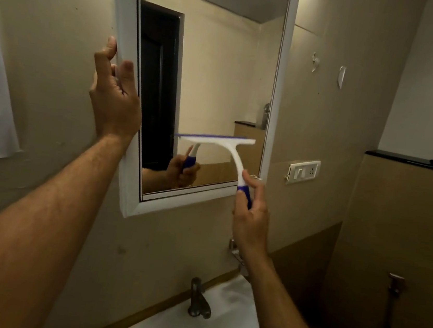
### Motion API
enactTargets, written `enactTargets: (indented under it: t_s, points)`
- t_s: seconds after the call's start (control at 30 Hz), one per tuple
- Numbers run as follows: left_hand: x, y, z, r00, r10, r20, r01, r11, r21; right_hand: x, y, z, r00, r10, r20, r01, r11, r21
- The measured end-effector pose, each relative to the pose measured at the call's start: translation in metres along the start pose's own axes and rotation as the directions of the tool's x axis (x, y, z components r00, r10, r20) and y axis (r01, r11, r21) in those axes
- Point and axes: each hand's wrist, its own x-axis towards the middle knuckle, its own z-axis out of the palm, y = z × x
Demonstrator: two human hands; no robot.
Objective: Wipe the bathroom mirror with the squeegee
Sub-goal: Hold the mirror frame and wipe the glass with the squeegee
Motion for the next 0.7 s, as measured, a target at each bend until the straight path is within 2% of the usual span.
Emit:
enactTargets:
  t_s: [0.17,0.3,0.43,0.7]
  points:
    - [0.001,-0.001,0.0,1.0,0.017,0.0,-0.017,1.0,-0.005,0.014,-0.013,0.013,0.999,-0.047,-0.01,0.048,0.999,0.018]
    - [0.002,-0.003,0.0,1.0,0.014,-0.008,-0.014,1.0,-0.007,-0.024,0.028,0.01,1.0,0.0,-0.029,0.0,1.0,-0.023]
    - [0.001,-0.004,0.001,1.0,0.01,-0.011,-0.01,1.0,-0.002,-0.046,0.05,0.006,0.997,0.082,0.015,-0.082,0.997,-0.016]
    - [0.0,-0.002,0.0,1.0,0.006,-0.017,-0.006,1.0,-0.008,0.002,-0.018,0.022,0.995,-0.096,0.014,0.094,0.993,0.075]
